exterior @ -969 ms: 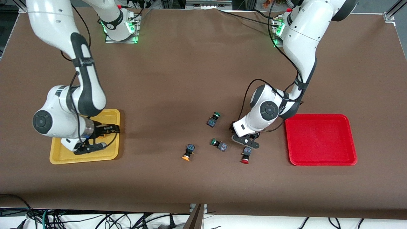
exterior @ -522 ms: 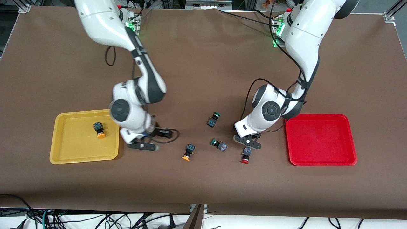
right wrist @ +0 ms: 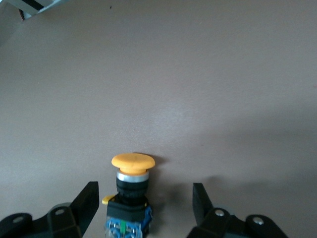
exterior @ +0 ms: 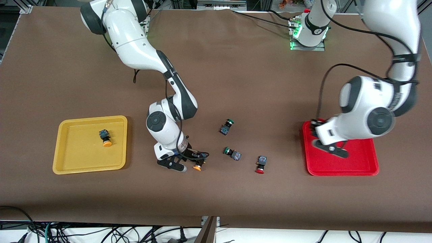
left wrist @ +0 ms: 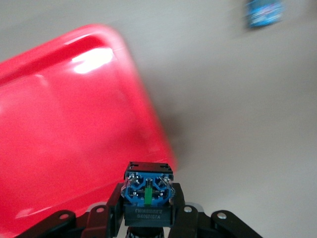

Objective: Place red and yellow buttons in trays
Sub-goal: 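Grasp another yellow button with the right gripper while the left places red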

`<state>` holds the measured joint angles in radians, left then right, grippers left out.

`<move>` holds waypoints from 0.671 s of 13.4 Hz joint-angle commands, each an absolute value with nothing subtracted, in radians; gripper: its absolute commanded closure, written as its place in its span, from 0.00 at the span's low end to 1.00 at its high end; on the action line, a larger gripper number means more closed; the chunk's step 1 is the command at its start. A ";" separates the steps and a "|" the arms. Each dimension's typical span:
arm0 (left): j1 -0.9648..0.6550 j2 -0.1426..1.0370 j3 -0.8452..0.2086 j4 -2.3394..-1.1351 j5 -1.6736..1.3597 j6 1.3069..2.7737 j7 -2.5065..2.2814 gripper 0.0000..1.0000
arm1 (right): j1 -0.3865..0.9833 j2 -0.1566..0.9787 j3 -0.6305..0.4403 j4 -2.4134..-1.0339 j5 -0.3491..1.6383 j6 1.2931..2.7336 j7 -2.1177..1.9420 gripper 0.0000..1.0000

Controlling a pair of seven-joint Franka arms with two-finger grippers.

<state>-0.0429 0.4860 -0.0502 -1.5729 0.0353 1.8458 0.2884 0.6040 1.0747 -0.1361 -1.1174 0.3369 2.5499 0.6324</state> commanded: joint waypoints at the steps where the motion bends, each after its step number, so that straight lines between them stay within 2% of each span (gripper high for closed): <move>1: 0.038 0.501 -0.066 -1.601 0.139 1.880 0.348 0.94 | 0.598 1.129 -0.100 -1.054 0.351 2.597 0.670 0.16; 2: 0.060 0.527 -0.066 -1.608 0.140 1.914 0.354 0.94 | 0.598 1.138 -0.098 -1.052 0.351 2.611 0.673 0.19; 3: 0.066 0.566 -0.066 -1.611 0.140 1.958 0.371 0.94 | 0.603 1.144 -0.098 -1.054 0.351 2.618 0.666 0.26; 4: 0.067 0.602 -0.066 -1.611 0.140 2.018 0.385 0.94 | 0.603 1.147 -0.098 -1.054 0.351 2.619 0.661 0.43; 5: 0.067 0.632 -0.066 -1.617 0.140 2.073 0.385 0.94 | 0.603 1.147 -0.098 -1.054 0.350 2.615 0.658 0.74; 6: 0.067 0.649 -0.069 -1.621 0.138 2.115 0.385 0.91 | 0.603 1.141 -0.100 -1.055 0.347 2.605 0.657 1.00; 7: 0.066 0.669 -0.074 -1.626 0.135 2.144 0.385 0.90 | 0.601 1.135 -0.100 -1.055 0.344 2.585 0.657 1.00; 9: 0.054 0.693 -0.080 -1.628 0.132 2.177 0.387 0.74 | 0.594 1.094 -0.104 -1.055 0.342 2.490 0.644 1.00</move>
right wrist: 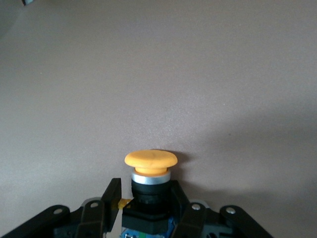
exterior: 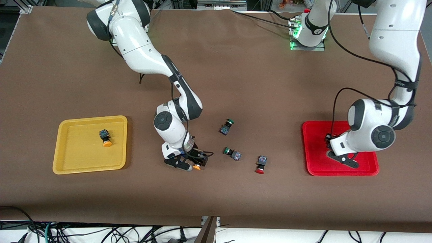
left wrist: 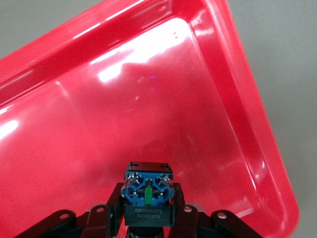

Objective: Place red and yellow buttons in trays
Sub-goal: 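Grasp another yellow button with the right gripper while the left places red, then place the yellow button in the yellow tray while the left gripper grasps red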

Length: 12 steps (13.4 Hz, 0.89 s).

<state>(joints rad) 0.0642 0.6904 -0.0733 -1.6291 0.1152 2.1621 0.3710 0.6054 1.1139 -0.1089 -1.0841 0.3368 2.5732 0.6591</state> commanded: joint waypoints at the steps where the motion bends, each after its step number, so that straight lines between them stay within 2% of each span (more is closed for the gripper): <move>1: 0.052 0.693 -0.081 -1.628 0.132 2.174 0.387 0.35 | 0.588 1.063 -0.107 -1.055 0.342 2.426 0.611 1.00; 2: 0.052 0.692 -0.081 -1.628 0.132 2.171 0.390 0.00 | 0.572 1.036 -0.106 -1.055 0.345 2.361 0.577 1.00; 5: 0.055 0.646 -0.124 -1.612 0.130 2.102 0.373 0.00 | 0.517 0.927 -0.124 -1.075 0.337 2.133 0.391 1.00; 6: 0.054 0.620 -0.142 -1.596 0.129 2.076 0.370 0.00 | 0.500 0.869 -0.165 -1.135 0.339 2.052 0.277 1.00; 10: 0.041 0.598 -0.236 -1.522 0.127 2.048 0.284 0.00 | 0.445 0.642 -0.296 -1.490 0.354 2.037 -0.215 1.00; 12: -0.024 0.659 -0.244 -1.429 0.095 2.049 0.191 0.00 | 0.350 0.609 -0.298 -1.596 0.357 2.063 -0.399 1.00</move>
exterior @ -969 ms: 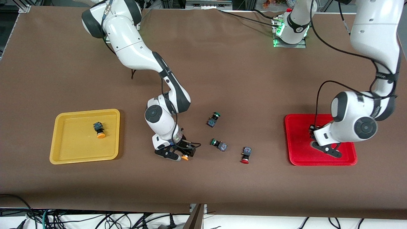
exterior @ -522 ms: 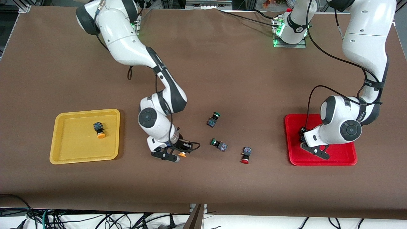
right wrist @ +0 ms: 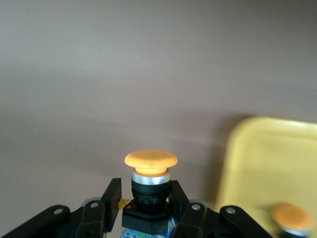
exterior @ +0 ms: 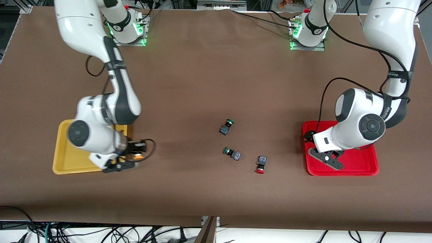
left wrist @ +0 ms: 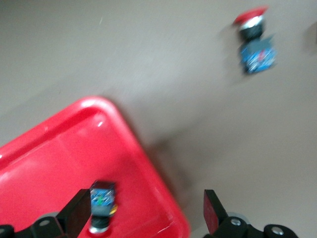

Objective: Place red and yellow buttons in trays
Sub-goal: 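Place the yellow button in the yellow tray while the left gripper grasps red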

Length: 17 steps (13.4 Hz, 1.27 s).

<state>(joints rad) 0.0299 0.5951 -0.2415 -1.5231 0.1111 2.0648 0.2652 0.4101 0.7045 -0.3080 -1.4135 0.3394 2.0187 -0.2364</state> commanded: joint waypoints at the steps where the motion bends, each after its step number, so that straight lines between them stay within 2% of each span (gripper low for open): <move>1: -0.078 0.695 -0.242 -1.401 0.066 2.051 0.136 0.00 | 0.318 0.611 -0.298 -1.635 0.383 2.089 -0.473 1.00; 3: -0.170 0.738 -0.232 -1.390 0.069 2.097 -0.062 0.00 | 0.295 0.615 -0.298 -1.719 0.460 2.141 -0.517 1.00; 5: -0.215 0.793 -0.219 -1.393 0.093 2.245 -0.167 0.00 | 0.295 0.615 -0.295 -1.801 0.485 2.221 -0.518 1.00; 6: -0.225 0.825 -0.212 -1.393 0.119 2.305 -0.176 0.00 | 0.295 0.618 -0.293 -1.810 0.489 2.229 -0.520 0.74; 7: -0.227 0.854 -0.207 -1.393 0.133 2.356 -0.178 0.00 | 0.296 0.618 -0.291 -1.807 0.492 2.223 -0.512 0.29; 9: -0.230 0.893 -0.207 -1.396 0.136 2.457 -0.182 0.00 | 0.299 0.597 -0.291 -1.778 0.492 2.192 -0.494 0.00; 14: -0.222 0.900 -0.207 -1.404 0.218 2.503 -0.181 0.01 | 0.367 0.485 -0.295 -1.620 0.387 1.947 -0.159 0.00; 17: -0.227 0.916 -0.207 -1.402 0.219 2.503 -0.175 0.33 | 0.431 0.355 -0.288 -1.605 0.267 1.867 0.010 0.00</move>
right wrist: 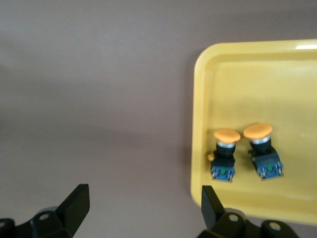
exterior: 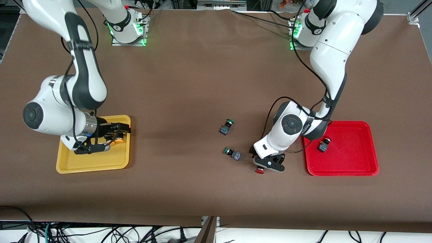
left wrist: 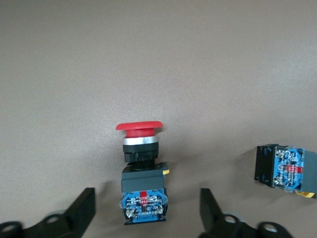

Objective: Place red and yellow buttons in trays
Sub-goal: 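Carry the red button into the red tray with the left gripper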

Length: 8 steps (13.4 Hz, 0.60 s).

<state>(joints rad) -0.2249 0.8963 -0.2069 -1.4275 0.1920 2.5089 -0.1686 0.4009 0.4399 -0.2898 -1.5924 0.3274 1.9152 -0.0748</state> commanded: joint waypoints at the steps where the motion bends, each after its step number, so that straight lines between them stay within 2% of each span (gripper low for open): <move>1: -0.227 0.916 -0.207 -1.402 0.219 2.503 -0.172 0.45 | 0.437 0.310 -0.287 -1.605 0.232 1.832 0.027 0.00; 2: -0.226 0.916 -0.207 -1.404 0.219 2.503 -0.170 0.50 | 0.449 0.264 -0.285 -1.608 0.192 1.800 0.037 0.00; 3: -0.222 0.914 -0.207 -1.404 0.219 2.503 -0.172 0.70 | 0.451 0.223 -0.285 -1.612 0.164 1.774 0.038 0.00; 4: -0.216 0.907 -0.207 -1.407 0.219 2.500 -0.172 0.83 | 0.451 0.183 -0.287 -1.614 0.144 1.751 0.034 0.00; 5: -0.203 0.897 -0.207 -1.407 0.219 2.491 -0.172 0.90 | 0.451 0.152 -0.285 -1.618 0.117 1.720 0.037 0.00; 7: -0.148 0.832 -0.209 -1.404 0.219 2.403 -0.170 0.92 | 0.453 0.082 -0.285 -1.631 0.066 1.674 0.037 0.00; 8: -0.132 0.789 -0.209 -1.398 0.221 2.314 -0.169 0.90 | 0.454 0.059 -0.285 -1.631 0.048 1.643 0.037 0.00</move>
